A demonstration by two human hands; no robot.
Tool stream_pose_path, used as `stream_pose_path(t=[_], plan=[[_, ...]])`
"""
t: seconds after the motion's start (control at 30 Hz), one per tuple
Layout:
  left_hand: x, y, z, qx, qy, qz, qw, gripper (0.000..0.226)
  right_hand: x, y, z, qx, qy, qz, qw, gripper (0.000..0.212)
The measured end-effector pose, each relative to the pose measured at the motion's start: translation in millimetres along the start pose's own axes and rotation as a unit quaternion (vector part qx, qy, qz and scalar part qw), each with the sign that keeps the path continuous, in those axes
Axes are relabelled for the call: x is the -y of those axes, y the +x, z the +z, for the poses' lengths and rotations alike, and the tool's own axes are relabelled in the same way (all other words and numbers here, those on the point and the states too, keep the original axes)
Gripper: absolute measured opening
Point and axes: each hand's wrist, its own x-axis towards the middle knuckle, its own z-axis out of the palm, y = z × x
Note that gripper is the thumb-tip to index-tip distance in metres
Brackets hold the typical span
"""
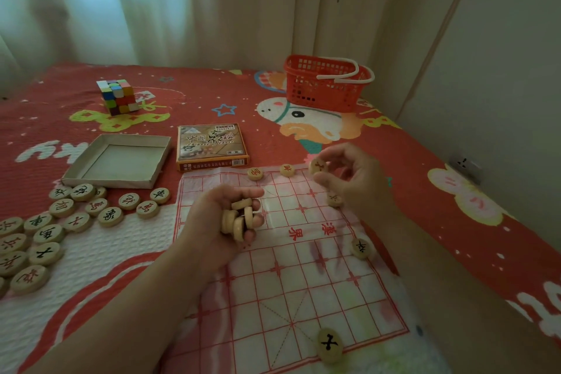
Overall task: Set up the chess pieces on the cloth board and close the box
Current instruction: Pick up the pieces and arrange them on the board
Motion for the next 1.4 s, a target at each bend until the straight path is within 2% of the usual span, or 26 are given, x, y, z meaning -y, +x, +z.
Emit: stream_pose_path(t=[0.1,0.23,0.37,0.57,0.67,0.77,0.93,1.1,1.3,1.4], plan=[[-1,2,-4,-0.021,-0.041,0.009,0.999,0.037,-4,19,15,0.080,-0.087,0.008,0.993,0.022],[-1,5,-8,-0.039,-0.066,0.001,0.997,0.033,-13,46,45,0.156,-0.184,-0.004,0.970,0.022],[-2,5,-8,-0.037,-0.083,-0.003,0.996,0.028,-23,64,63,0.167,-0.228,-0.002,0.959,0.021],[-6,4,-10,-0.021,-0.064,0.031,0.997,0.022,-32,75,67,0.160,-0.236,0.012,0.958,0.019],[-8,5,-12,-0.016,-0.058,0.046,0.997,0.009,-31,76,68,0.172,-0.234,0.013,0.957,0.016],[-9,5,-11,-0.036,-0.059,0.056,0.996,0.025,-33,72,70,0.202,-0.256,0.029,0.945,0.013],[-8,4,-7,-0.038,-0.041,0.063,0.996,0.029,-30,71,68,0.204,-0.271,0.005,0.941,0.011],[-6,6,-12,-0.034,-0.020,0.054,0.998,0.031,-9,62,60,0.168,-0.197,-0.045,0.965,0.015],[-6,4,-11,-0.017,0.000,0.061,0.998,0.033,28,40,57,0.283,-0.023,-0.052,0.958,0.032],[-6,2,-11,-0.011,0.007,0.067,0.998,0.032,33,35,63,0.294,-0.004,-0.068,0.953,0.027]])
